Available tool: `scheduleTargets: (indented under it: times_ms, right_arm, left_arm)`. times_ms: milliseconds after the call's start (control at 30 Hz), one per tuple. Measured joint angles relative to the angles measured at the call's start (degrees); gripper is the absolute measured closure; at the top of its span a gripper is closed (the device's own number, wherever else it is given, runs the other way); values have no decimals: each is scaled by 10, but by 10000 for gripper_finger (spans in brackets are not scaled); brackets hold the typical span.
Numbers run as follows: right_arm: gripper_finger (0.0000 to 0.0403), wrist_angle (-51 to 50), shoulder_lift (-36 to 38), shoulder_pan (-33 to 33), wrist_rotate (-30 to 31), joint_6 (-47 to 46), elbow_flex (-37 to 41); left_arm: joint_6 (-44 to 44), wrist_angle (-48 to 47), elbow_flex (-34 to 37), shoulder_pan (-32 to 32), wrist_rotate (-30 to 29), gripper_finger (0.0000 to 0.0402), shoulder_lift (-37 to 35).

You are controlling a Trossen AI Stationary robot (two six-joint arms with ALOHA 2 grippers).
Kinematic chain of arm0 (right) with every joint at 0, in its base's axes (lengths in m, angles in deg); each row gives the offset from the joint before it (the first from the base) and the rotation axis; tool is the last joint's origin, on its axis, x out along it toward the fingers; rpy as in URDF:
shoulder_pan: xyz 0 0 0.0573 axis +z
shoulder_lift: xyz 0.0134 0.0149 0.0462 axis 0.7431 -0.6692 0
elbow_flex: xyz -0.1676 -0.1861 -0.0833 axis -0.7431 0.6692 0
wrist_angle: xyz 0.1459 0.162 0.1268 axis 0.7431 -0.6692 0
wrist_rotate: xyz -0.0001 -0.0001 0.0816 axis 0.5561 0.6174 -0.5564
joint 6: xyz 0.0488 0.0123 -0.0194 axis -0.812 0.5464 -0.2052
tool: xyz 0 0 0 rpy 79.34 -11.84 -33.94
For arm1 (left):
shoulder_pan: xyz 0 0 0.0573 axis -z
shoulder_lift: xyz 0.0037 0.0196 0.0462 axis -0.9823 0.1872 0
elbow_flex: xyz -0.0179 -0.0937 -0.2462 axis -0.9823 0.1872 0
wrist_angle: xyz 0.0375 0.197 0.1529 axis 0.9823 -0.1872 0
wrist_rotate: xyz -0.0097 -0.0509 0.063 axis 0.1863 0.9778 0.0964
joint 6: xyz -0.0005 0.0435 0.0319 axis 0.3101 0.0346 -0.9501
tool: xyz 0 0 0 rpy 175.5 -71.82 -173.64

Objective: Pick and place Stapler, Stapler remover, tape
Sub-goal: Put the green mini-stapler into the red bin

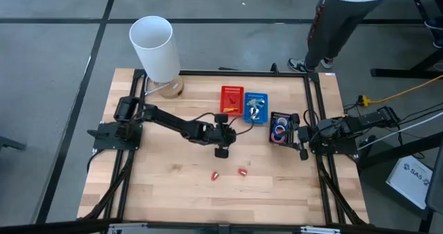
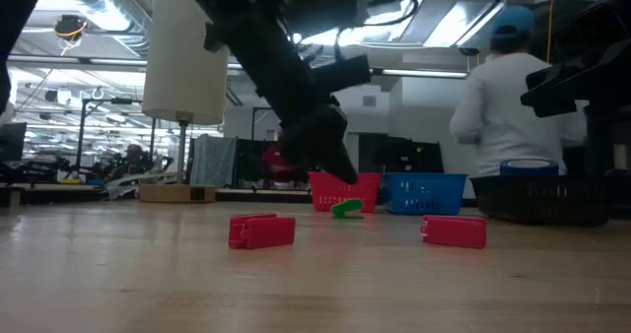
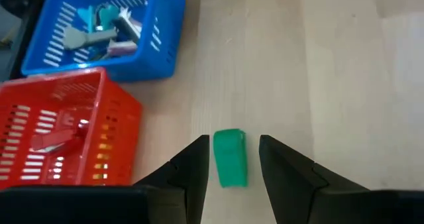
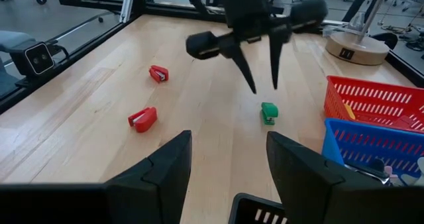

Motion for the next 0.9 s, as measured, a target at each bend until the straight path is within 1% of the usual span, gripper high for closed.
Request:
scheduleTargets:
  times_ms: [267, 533, 667, 767, 900]
  right_arm:
    - [205, 0, 0, 0, 0, 0, 0]
    - [205, 0, 0, 0, 0, 0, 0]
    - [205, 0, 0, 0, 0, 0, 0]
    - [205, 0, 0, 0, 0, 0, 0]
    - [205, 0, 0, 0, 0, 0, 0]
  left_arm:
    - [7, 41, 4, -28, 55, 272, 23]
    - [11, 37, 4, -48, 74, 272, 28]
    - [11, 37, 4, -60, 98, 272, 32]
    - [27, 37, 4, -67, 129, 272, 46]
    - [41, 69, 3, -72, 156, 272, 66]
